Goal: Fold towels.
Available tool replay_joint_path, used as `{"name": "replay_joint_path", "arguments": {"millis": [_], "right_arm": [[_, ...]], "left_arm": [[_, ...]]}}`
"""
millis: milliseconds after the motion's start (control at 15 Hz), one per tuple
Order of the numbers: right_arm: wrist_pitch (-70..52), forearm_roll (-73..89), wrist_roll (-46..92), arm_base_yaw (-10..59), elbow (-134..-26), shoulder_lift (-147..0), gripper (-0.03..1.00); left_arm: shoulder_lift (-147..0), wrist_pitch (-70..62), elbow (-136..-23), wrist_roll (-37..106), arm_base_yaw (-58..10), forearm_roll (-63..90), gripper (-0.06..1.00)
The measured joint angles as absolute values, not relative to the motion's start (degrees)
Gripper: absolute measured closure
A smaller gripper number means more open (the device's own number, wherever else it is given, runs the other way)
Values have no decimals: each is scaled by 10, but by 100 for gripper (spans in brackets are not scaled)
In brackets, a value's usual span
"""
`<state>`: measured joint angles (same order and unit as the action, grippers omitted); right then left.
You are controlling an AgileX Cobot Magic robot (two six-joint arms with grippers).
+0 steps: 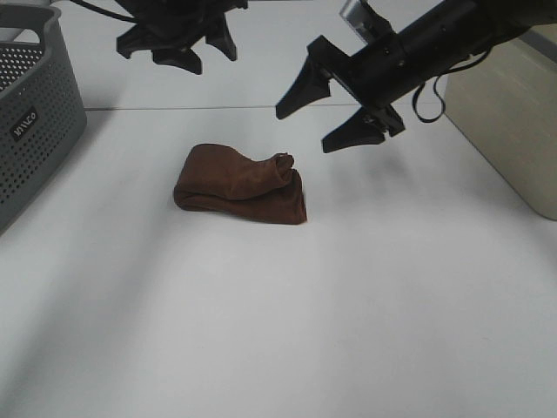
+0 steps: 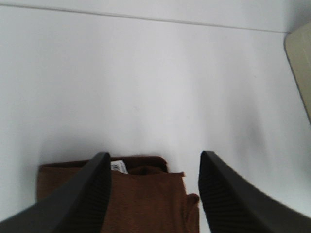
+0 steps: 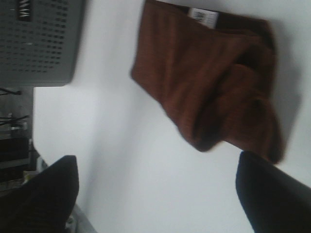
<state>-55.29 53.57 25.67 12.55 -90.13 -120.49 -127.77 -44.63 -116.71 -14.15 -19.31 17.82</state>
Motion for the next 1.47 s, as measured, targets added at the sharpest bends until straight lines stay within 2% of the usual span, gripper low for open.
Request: {"name": "replay_joint_path", "arguments": {"millis": [267,467,733,1067,1467], "right_arm": [[-559,716,365,163,-901,-1271,14],[-556,759,406,159,-901,-1332,14],[-496,703,343,142,-901,-1340,14],[-533,656,313,119,-901,-1301,14],[-567,376,112,116,-901,-1130,14]], "left_arm": [[-1263,-465,-1167,-140,-166,162,42],[-1262,-482,-1167,-140,-165,160,42],[-1262,-507,-1167,-140,-165,131,42],[-1260,-567,-1167,-140,-165,67,42],[-1192,-682,-1167,-123,-165,-46,42]]}}
